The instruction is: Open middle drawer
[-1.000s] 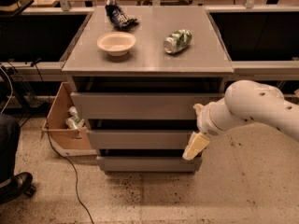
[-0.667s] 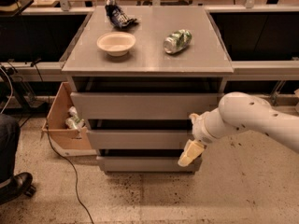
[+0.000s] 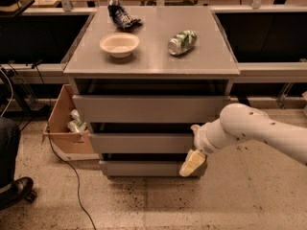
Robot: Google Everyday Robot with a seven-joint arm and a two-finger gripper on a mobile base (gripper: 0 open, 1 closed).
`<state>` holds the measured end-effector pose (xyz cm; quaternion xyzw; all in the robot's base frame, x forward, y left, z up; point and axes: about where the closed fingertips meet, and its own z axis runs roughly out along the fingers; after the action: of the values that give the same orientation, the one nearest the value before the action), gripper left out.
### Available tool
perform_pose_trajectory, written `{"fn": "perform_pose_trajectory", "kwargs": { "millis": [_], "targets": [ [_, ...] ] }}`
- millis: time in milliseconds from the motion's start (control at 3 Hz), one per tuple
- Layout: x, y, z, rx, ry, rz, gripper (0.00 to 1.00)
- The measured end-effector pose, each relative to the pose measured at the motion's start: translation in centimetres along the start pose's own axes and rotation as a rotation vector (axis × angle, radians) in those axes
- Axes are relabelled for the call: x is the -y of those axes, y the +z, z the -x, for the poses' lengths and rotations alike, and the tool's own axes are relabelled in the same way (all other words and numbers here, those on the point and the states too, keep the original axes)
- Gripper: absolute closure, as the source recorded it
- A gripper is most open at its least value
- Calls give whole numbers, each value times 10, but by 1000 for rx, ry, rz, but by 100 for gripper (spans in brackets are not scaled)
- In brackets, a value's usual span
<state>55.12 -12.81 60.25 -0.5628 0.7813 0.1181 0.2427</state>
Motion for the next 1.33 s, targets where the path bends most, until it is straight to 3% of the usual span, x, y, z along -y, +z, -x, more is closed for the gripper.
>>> {"fn": "perform_pose_trajectory", "kwargs": {
  "millis": [333, 667, 1000, 1333],
  "targets": [
    [-7, 29, -10, 27, 21, 7, 0],
    [0, 88, -29, 63, 34, 18, 0],
    [11, 122, -39, 88, 35, 15, 0],
    [45, 154, -35, 125, 2, -33, 0]
  ]
}}
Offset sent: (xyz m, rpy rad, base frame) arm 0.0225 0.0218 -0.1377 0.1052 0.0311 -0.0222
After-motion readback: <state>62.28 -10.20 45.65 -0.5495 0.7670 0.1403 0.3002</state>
